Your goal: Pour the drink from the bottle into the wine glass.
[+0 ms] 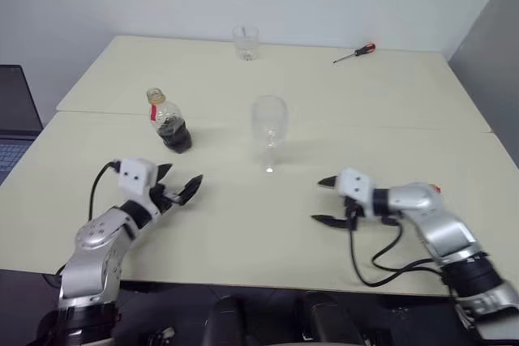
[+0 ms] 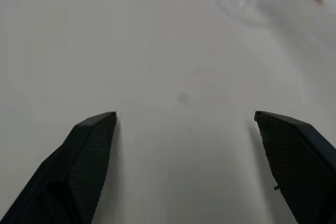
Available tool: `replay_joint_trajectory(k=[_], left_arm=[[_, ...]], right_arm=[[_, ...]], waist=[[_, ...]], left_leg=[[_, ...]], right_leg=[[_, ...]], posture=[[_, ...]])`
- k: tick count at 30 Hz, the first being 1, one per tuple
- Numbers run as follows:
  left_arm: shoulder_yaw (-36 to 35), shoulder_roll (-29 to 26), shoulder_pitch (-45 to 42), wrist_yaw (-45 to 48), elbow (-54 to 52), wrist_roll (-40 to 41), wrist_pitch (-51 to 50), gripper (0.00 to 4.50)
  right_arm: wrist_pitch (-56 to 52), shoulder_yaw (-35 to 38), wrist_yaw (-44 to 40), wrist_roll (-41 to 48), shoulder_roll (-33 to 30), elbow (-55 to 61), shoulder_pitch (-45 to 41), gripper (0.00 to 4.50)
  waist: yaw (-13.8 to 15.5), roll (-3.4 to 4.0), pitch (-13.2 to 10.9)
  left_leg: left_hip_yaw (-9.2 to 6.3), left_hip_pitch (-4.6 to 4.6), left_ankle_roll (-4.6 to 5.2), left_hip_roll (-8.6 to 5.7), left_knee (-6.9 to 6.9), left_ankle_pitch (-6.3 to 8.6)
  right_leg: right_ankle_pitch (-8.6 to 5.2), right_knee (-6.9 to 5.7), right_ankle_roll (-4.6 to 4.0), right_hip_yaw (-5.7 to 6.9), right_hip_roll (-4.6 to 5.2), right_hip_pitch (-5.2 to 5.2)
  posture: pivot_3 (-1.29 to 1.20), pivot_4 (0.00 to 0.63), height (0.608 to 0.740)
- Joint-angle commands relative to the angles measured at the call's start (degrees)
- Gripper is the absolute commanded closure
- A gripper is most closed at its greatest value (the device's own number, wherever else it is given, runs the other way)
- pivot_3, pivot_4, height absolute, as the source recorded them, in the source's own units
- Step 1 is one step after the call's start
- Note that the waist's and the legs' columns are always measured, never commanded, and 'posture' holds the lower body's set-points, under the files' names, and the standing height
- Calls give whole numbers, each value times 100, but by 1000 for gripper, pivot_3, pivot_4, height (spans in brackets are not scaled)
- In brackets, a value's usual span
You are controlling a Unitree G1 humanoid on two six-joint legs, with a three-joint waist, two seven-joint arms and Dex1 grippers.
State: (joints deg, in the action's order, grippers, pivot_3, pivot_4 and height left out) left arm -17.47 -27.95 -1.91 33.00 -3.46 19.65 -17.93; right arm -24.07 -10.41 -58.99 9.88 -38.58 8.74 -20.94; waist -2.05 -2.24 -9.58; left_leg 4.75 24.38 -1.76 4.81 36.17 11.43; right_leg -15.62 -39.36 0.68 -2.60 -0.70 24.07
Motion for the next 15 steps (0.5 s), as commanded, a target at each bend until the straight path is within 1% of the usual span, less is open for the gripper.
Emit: replay_joint_trajectory(k=[1,3,5,7,10,12,15], left_arm=[[-227,57,-24,-209,25,-61,475,0],[-256,90,-270,-358,255,-66,573,0],[-227,59,-574,-437,459,-85,657,0],[-177,4,-852,-444,678,-119,755,0],[-115,-46,-1365,-471,1134,-208,968,0],[-72,-45,-1490,-427,1236,-226,1054,0],[-69,-18,-1558,-433,1265,-221,1123,0]], right_arm=[[-1403,752,-367,1226,-438,1055,-597,18],[-2200,1170,-377,1999,-546,1213,-1220,18],[-2695,1313,-252,2379,-530,1168,-1844,18],[-2917,1276,-42,2460,-431,1064,-2285,18],[-3025,1050,364,2401,-55,847,-2915,18],[-2963,924,566,2263,129,776,-3087,18],[-2976,926,733,2323,290,823,-3196,18]], waist=[[14,2,-1],[24,1,-1],[33,0,0],[37,-11,6],[35,-12,7],[23,-12,7],[32,-12,7]], left_leg=[[-3,-2,0,-1,-2,0],[-7,-4,0,-4,-2,0],[-5,-3,0,-7,-3,0],[-6,-2,0,-7,-3,0],[3,3,0,-10,-4,0],[4,17,0,-12,-3,0],[4,29,-1,-12,-3,1]], right_leg=[[-2,-5,0,2,-2,-1],[-5,-8,-9,8,-3,-5],[-6,-11,-15,11,-4,-3],[-10,-5,-22,14,-5,-5],[2,3,-47,15,-9,-4],[3,4,-45,12,-13,7],[1,13,-37,15,-8,8]], posture=[[0,150,740],[0,150,740],[0,150,740],[0,150,740],[0,150,740],[0,150,740],[0,150,740]])
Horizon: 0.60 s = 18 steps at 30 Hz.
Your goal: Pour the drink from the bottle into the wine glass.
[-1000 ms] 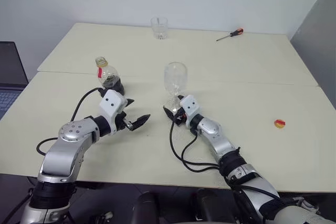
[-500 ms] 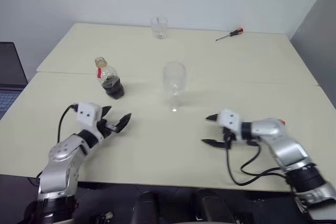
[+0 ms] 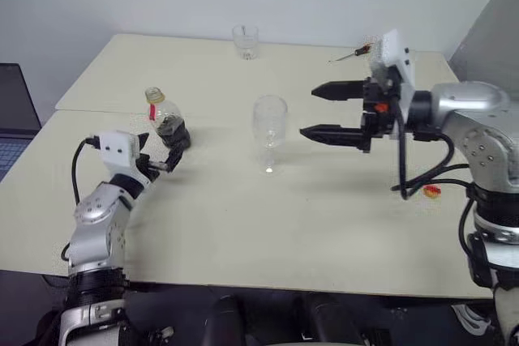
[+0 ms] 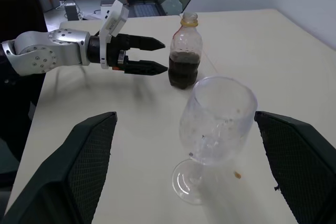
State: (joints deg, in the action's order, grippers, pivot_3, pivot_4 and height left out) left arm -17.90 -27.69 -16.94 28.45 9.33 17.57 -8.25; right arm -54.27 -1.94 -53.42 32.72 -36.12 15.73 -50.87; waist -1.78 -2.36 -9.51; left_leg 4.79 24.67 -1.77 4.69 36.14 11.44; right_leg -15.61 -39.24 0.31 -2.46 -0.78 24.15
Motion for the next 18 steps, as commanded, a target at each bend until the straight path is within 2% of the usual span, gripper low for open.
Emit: replay_joint_trajectory(k=[1,10,18], left_arm=[[-24,-46,-74,14,2,-12,166,0],[25,-107,-448,-36,252,-39,53,0],[148,-213,-1014,-15,1280,-314,326,0]], right_arm=[[61,70,203,60,82,151,-219,18],[-32,-45,220,179,116,205,-227,18],[-15,-104,287,174,128,229,-238,18]], waist=[[8,0,0],[12,1,-1],[12,1,-1]], left_leg=[[0,7,0,1,0,0],[-7,12,0,1,0,0],[-4,10,1,1,8,-1]], right_leg=[[0,7,1,1,1,1],[0,10,2,12,1,0],[2,2,5,16,-4,0]], posture=[[0,150,740],[0,150,740],[0,150,740]])
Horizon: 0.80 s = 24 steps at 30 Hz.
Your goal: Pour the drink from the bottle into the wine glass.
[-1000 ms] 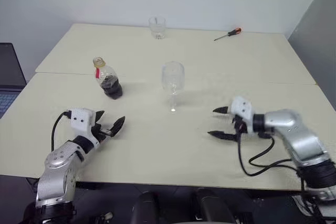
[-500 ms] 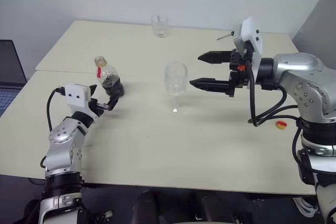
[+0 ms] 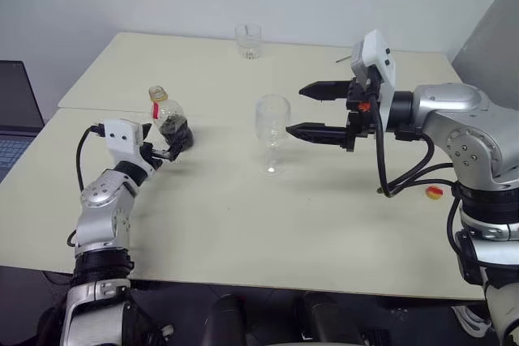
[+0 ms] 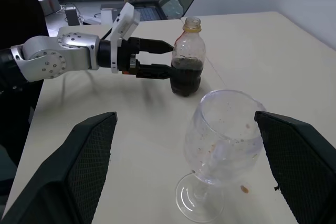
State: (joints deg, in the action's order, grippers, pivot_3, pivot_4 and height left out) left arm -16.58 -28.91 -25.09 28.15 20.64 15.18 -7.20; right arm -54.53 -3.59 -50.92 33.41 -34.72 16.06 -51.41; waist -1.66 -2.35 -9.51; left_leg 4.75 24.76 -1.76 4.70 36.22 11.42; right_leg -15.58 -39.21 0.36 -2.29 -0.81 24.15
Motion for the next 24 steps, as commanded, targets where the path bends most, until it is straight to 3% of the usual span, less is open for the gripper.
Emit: replay_joint_trajectory(k=[1,19,24], left_arm=[[29,-86,-245,28,240,-92,266,0],[491,-27,-2180,465,3588,-671,1799,0],[575,19,-2278,547,3881,-791,2073,1238]], right_arm=[[3,68,42,117,-15,214,-180,18],[-225,186,340,290,-255,588,-6,18],[-251,259,445,325,-336,723,80,0]], waist=[[1,0,0],[-2,0,0],[2,0,0]], left_leg=[[0,0,0,0,0,0],[3,2,0,-2,-4,1],[3,3,-1,-2,-7,1]], right_leg=[[0,0,0,0,0,0],[0,1,2,4,-1,3],[0,2,2,5,-1,4]], posture=[[0,150,740],[0,150,740],[0,150,740]])
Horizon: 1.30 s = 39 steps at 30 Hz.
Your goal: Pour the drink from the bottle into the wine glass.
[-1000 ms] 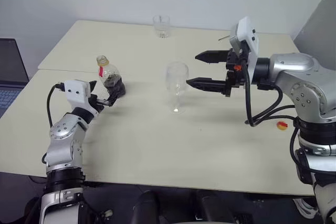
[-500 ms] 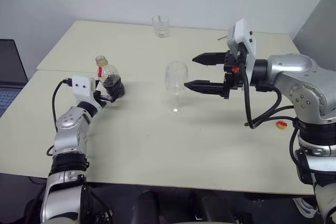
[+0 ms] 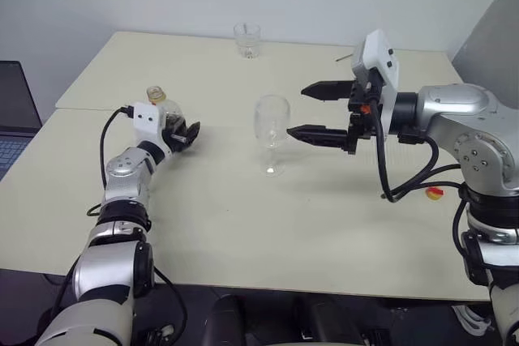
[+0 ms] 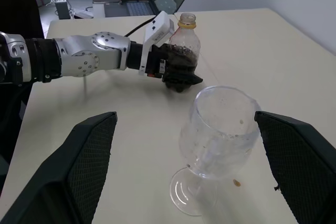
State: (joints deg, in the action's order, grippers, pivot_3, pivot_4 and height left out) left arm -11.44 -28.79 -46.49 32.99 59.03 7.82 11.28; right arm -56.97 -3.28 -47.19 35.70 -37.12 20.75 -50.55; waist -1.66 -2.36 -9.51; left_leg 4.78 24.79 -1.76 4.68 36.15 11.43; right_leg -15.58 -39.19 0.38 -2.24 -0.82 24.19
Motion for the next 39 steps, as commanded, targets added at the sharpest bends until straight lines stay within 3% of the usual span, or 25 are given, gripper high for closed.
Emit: replay_joint_trajectory(k=[1,5,9,16,25,33,39], left_arm=[[52,13,-153,57,76,-63,258,1593],[25,-11,-260,76,171,-63,348,2787],[115,-43,-378,291,47,-101,374,3291],[416,51,-1109,711,-256,-204,437,3364],[1213,-134,-1854,611,1,-1202,1901,3367],[1756,-368,-2222,62,546,-2097,2797,3367],[2088,-459,-2335,-349,731,-2578,3256,3367]], right_arm=[[-18,239,101,102,-112,284,19,0],[-72,310,252,148,-152,373,113,0],[-88,449,400,207,-208,508,313,0],[-82,914,730,339,-375,1220,1111,0],[486,1537,1551,363,39,2103,2337,0],[682,804,2575,74,890,2650,3438,0],[961,515,2903,-286,1158,2603,3520,0]], waist=[[3,0,0],[3,0,0],[3,-1,0],[25,-7,-5],[-23,-7,-5],[-15,-6,-7],[0,-6,-7]], left_leg=[[0,0,0,-1,0,0],[0,0,0,-1,3,0],[0,0,0,-1,4,0],[-5,10,-1,-3,4,-1],[0,2,-1,-5,2,0],[-4,0,-1,-3,6,-1],[-2,0,-1,-4,25,-1]], right_leg=[[0,0,0,0,1,0],[0,-2,0,0,1,-1],[1,-4,0,0,1,0],[0,4,1,7,1,0],[0,6,4,-8,-3,-3],[-2,-11,6,-5,-7,0],[-14,-28,27,-4,-5,0]], posture=[[0,150,740],[0,150,740],[0,150,740],[0,150,740],[0,150,740],[0,150,740],[0,150,740]])
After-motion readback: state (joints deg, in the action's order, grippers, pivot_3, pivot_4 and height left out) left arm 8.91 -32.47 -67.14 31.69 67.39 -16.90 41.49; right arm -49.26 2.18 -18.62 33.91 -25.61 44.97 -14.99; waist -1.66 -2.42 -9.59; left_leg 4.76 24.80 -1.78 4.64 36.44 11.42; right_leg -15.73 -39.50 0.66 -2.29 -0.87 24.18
